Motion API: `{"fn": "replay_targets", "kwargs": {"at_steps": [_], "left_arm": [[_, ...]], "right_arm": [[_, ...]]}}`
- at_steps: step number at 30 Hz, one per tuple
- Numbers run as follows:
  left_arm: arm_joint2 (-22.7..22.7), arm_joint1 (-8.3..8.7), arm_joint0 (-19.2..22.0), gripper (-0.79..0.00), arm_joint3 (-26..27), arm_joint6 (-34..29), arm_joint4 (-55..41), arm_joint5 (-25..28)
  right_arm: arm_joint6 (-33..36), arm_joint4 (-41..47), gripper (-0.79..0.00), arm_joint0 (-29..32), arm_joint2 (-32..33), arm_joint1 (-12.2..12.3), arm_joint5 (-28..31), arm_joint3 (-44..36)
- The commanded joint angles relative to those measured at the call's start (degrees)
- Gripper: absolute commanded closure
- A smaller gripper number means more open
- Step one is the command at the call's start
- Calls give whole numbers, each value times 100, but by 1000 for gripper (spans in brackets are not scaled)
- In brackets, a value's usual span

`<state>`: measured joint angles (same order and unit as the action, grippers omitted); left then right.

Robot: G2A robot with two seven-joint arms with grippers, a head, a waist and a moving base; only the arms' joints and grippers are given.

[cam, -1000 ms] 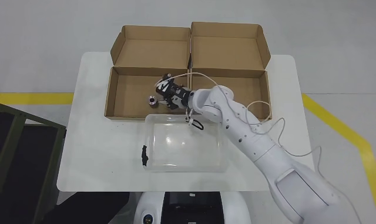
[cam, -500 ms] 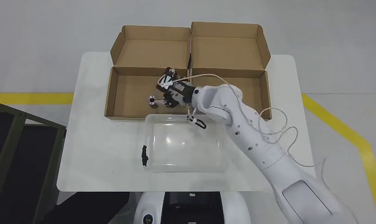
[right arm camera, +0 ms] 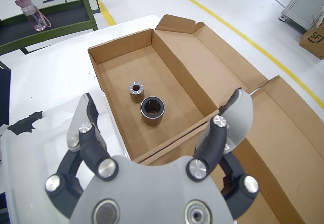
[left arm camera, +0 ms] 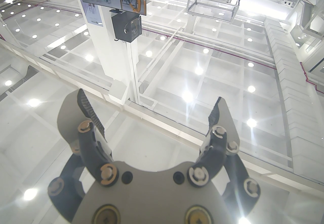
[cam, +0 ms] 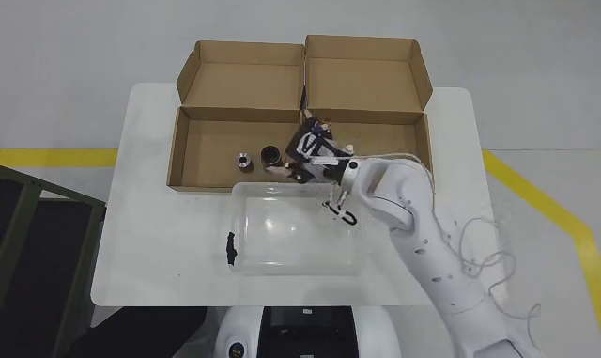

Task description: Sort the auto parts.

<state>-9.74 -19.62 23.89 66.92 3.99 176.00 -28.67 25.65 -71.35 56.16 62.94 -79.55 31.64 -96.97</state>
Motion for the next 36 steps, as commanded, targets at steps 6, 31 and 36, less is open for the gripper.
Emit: {"fn": "replay_targets", "kwargs": {"at_steps": [6,31,36], "left_arm": [[0,0,0,-785,0,0,0,0],[0,0,0,-785,0,0,0,0],[0,0,0,-785,0,0,0,0]], "right_arm": [[-185,-192,-785,880,773,205,285,-798],[-1685,-611,-785,3910,3105,605,129,-2445],[-2375,-766,-785,4587,3551,626,-142,-2660]]}}
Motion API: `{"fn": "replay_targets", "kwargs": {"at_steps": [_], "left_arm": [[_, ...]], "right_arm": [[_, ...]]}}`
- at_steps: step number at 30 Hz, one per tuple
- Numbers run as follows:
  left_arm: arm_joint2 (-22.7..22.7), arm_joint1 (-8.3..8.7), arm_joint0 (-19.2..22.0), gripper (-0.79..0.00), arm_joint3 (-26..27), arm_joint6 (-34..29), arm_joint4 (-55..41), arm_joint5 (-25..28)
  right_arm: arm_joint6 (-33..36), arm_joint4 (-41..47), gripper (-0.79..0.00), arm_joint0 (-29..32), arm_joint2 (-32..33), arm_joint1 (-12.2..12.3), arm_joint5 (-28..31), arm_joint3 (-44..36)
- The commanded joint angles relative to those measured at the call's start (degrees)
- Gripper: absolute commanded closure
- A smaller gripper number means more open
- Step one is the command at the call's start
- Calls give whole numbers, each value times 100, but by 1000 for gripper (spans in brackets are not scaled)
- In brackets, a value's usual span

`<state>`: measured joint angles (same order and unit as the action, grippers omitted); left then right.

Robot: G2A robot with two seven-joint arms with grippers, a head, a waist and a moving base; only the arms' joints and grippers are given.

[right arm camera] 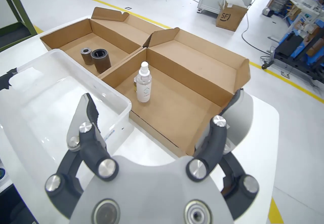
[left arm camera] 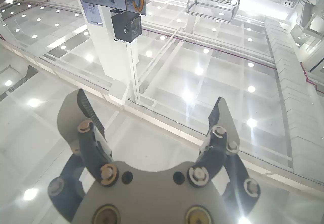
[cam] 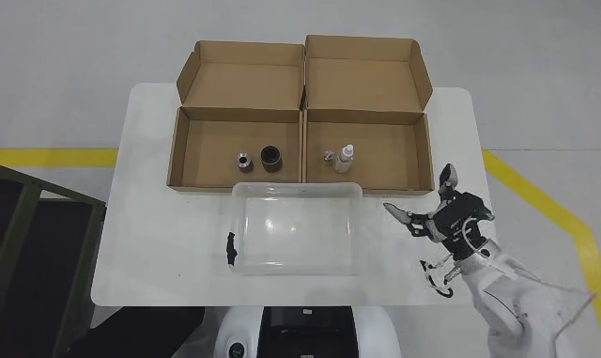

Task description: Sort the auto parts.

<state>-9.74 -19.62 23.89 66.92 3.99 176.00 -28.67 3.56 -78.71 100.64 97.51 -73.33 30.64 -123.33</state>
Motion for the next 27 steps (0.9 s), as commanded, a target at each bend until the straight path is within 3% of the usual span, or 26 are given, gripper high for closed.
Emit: {"fn": "replay_targets", "kwargs": {"at_steps": [1,10,27], "left_arm": [[0,0,0,-785,0,0,0,0],[0,0,0,-785,0,0,0,0],[0,0,0,-784,0,0,0,0]], "right_arm": [[-316,-52,-785,258,170,7,-68,-36],[-930,-54,-785,905,571,25,-244,-108],[-977,-46,-784,943,590,30,-247,-112]]}}
